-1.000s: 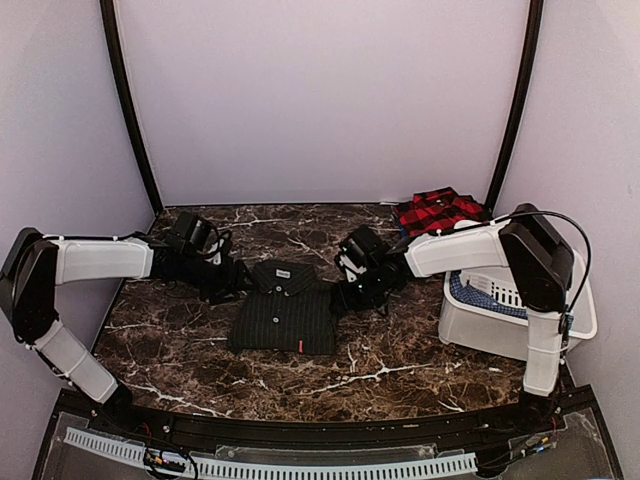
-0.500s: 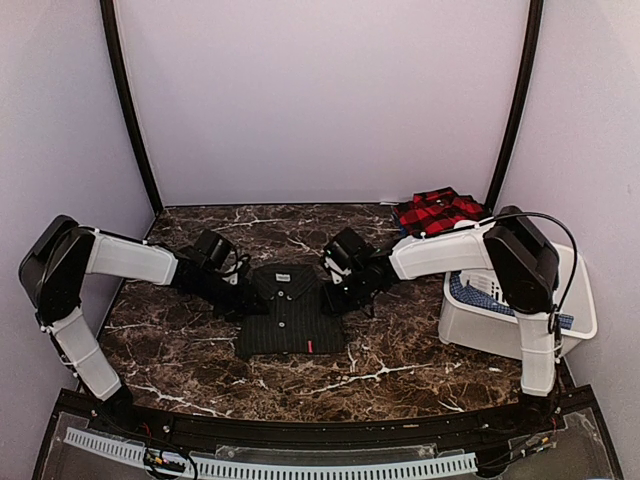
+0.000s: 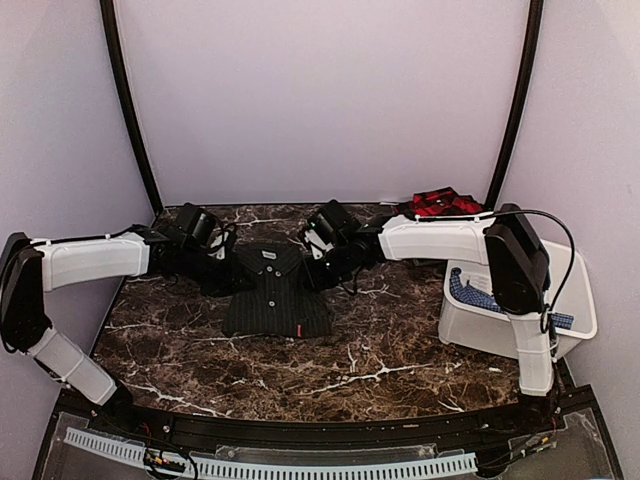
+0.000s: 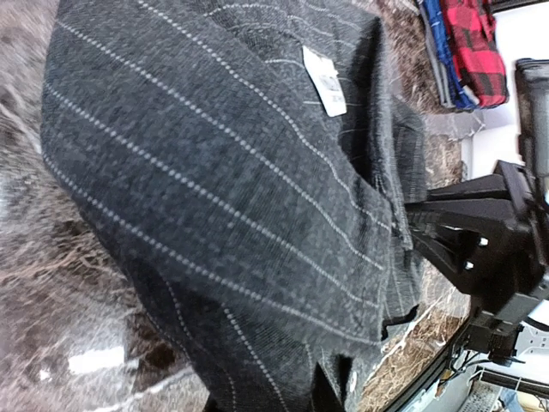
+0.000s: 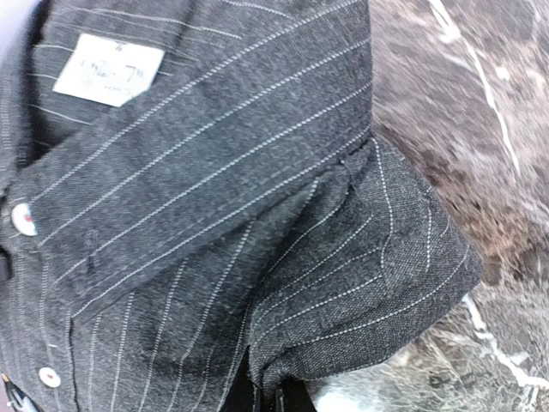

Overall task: Fold and stack the long sleeve shirts
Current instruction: Smooth out the square-folded shirt at the center of the board.

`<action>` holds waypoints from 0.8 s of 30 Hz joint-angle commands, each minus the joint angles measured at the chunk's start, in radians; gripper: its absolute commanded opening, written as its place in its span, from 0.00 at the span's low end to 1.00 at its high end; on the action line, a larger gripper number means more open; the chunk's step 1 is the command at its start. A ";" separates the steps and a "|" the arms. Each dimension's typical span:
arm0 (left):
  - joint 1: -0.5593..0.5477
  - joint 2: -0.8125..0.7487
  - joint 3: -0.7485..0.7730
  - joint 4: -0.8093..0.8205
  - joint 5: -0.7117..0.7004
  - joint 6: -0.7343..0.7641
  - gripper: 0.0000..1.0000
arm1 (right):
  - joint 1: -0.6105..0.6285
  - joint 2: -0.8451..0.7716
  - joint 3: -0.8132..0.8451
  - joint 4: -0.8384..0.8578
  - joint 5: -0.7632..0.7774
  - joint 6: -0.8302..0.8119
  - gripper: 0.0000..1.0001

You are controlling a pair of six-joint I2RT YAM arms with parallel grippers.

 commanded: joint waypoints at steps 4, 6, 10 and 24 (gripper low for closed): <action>-0.010 -0.126 0.037 -0.165 -0.112 0.017 0.26 | -0.004 -0.007 0.024 0.009 -0.114 -0.028 0.00; -0.010 -0.124 0.036 -0.169 -0.128 0.017 0.41 | -0.039 -0.009 -0.017 0.011 -0.128 -0.031 0.00; -0.008 -0.110 0.039 -0.162 -0.156 0.020 0.54 | -0.119 -0.034 -0.128 0.038 -0.095 -0.037 0.00; -0.006 0.037 0.059 0.003 0.008 -0.013 0.47 | -0.149 -0.075 -0.152 -0.026 -0.006 -0.077 0.11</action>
